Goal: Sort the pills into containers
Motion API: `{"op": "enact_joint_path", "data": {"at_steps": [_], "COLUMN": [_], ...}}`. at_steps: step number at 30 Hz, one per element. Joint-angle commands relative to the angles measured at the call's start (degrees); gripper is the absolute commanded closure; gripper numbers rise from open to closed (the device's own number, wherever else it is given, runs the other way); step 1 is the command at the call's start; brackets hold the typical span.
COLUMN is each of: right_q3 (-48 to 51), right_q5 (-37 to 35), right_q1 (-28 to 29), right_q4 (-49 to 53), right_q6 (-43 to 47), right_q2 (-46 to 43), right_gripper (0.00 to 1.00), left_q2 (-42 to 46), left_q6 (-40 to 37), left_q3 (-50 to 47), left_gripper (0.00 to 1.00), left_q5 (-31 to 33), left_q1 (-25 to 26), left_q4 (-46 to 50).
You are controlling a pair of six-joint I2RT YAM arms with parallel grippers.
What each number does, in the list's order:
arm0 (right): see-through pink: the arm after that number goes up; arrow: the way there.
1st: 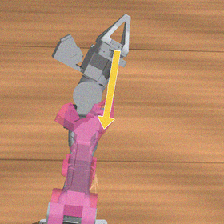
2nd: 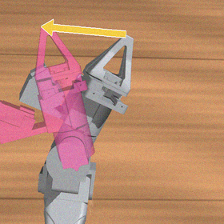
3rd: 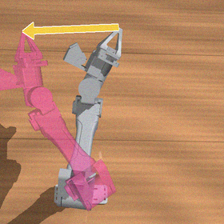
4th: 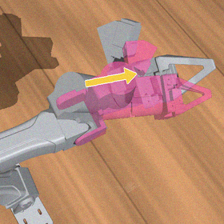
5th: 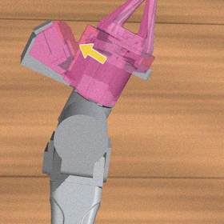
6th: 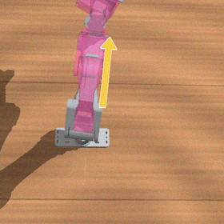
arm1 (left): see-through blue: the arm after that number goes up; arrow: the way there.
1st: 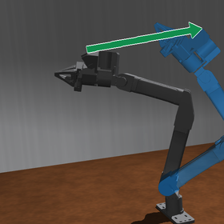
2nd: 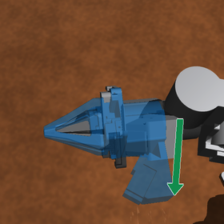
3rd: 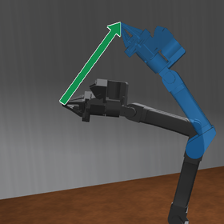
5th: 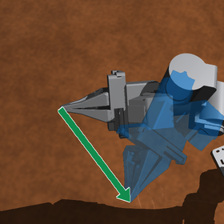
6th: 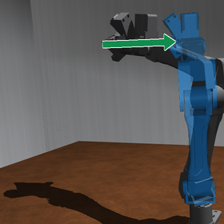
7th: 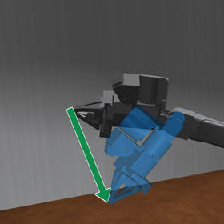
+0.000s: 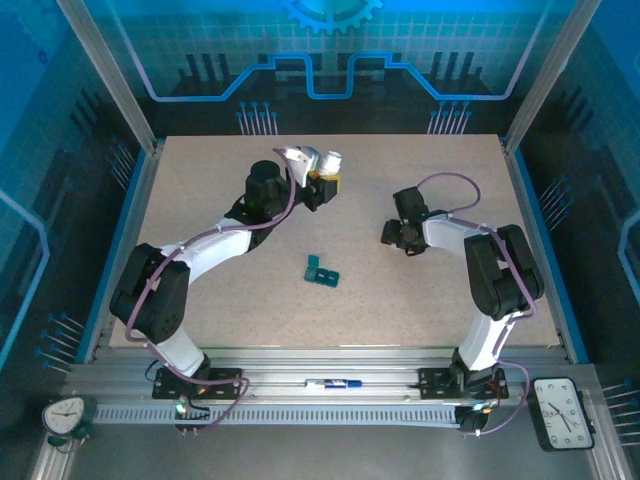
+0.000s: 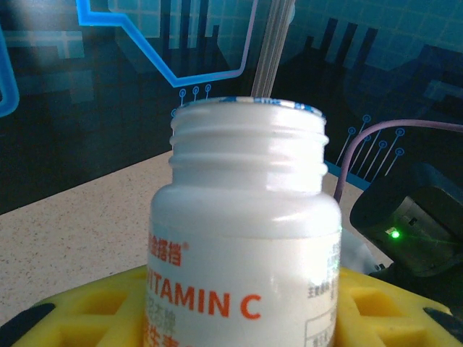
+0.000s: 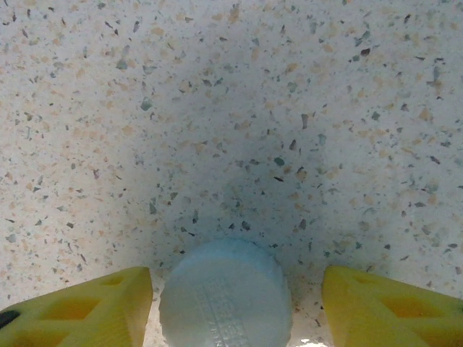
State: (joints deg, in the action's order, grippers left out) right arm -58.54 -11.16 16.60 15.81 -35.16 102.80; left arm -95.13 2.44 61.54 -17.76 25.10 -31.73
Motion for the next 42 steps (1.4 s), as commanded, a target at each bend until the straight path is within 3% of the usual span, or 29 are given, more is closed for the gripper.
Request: {"op": "enact_joint_path", "data": {"at_steps": [1,14,28,35,42], "right_q3": [-1.05,-2.55,0.73,1.81,0.16], "right_q5": [0.25,5.97,16.16,13.94,11.2], "right_q1": [0.62,4.22,20.27,25.67,27.17], "right_q4": [1.59,4.66,-0.2,-0.5,0.42], "right_q6": [0.11,9.15,27.33,31.86,34.12], "right_q2": [0.12,-11.04,-12.46,-9.82,-5.88], "right_gripper": [0.33,0.26,0.19,0.15,0.12], "left_q2": [0.98,1.0,2.92,3.22,3.28], "left_q6": [-1.25,-1.3,2.98,3.72,4.06], "left_q3": [-0.1,-0.28,-3.87,-4.58,-4.76], "left_gripper": [1.0,1.0,1.0,1.0,1.0], "left_q5": [0.42,2.89,7.59,8.09,8.3], "left_q1": [-0.34,-0.64,-4.46,-5.24,-5.61], "left_q4": [-0.27,-0.27,-2.8,-3.59,-3.78]}}
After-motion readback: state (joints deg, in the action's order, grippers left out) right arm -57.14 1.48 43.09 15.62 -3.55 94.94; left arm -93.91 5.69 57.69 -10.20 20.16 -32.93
